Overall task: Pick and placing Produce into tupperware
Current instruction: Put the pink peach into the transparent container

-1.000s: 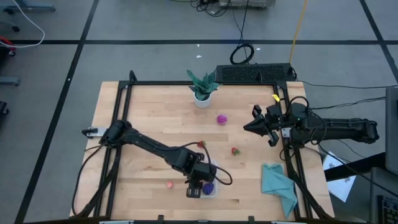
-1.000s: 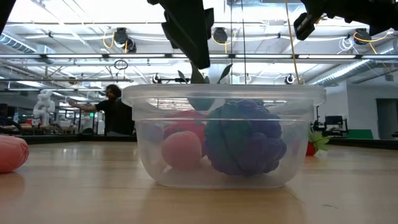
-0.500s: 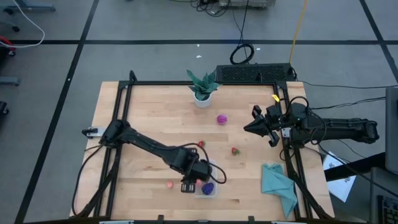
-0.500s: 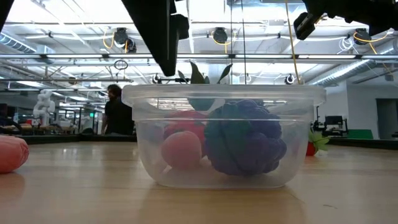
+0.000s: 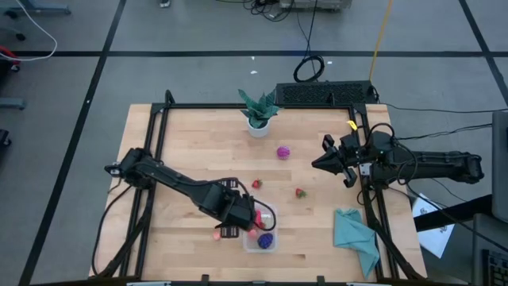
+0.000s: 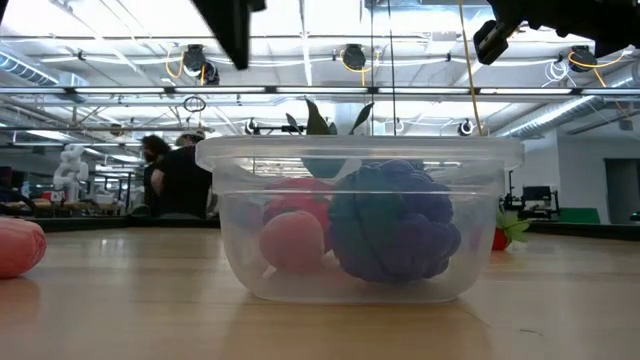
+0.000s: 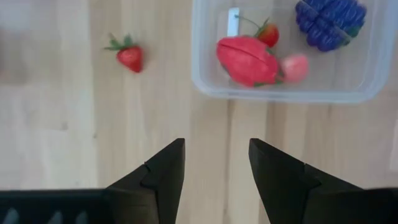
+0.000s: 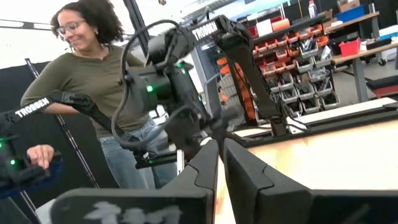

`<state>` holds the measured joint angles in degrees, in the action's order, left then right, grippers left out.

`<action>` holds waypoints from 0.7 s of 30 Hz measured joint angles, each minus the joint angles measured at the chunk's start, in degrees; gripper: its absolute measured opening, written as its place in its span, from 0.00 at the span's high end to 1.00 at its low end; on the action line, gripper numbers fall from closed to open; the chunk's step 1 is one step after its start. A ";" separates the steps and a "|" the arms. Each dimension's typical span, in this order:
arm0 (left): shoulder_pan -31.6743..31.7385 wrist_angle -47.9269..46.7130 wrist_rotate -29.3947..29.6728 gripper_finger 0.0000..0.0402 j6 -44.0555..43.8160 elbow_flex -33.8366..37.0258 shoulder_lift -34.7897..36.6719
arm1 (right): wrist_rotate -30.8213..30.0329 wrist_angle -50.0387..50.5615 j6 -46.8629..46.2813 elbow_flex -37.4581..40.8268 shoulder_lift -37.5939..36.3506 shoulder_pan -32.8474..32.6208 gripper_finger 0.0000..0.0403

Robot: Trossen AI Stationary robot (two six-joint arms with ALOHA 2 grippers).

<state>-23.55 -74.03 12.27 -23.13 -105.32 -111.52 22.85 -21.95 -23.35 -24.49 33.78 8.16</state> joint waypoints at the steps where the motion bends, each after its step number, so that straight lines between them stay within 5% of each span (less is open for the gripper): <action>1: -0.12 -0.05 0.67 0.54 -0.28 0.00 0.10 | 0.00 0.15 0.00 0.00 -0.13 0.02 0.96; 8: -1.12 -2.49 2.37 0.54 -4.58 2.03 1.53 | 0.00 0.29 0.00 0.00 -0.40 0.00 0.96; 21: -3.69 13.73 -1.97 0.54 -17.45 25.70 12.15 | 0.00 1.15 0.00 0.00 -0.52 0.00 0.96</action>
<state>-27.25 -60.30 10.30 -40.58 -79.62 -99.37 22.85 -20.79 -23.35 -24.49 33.26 8.16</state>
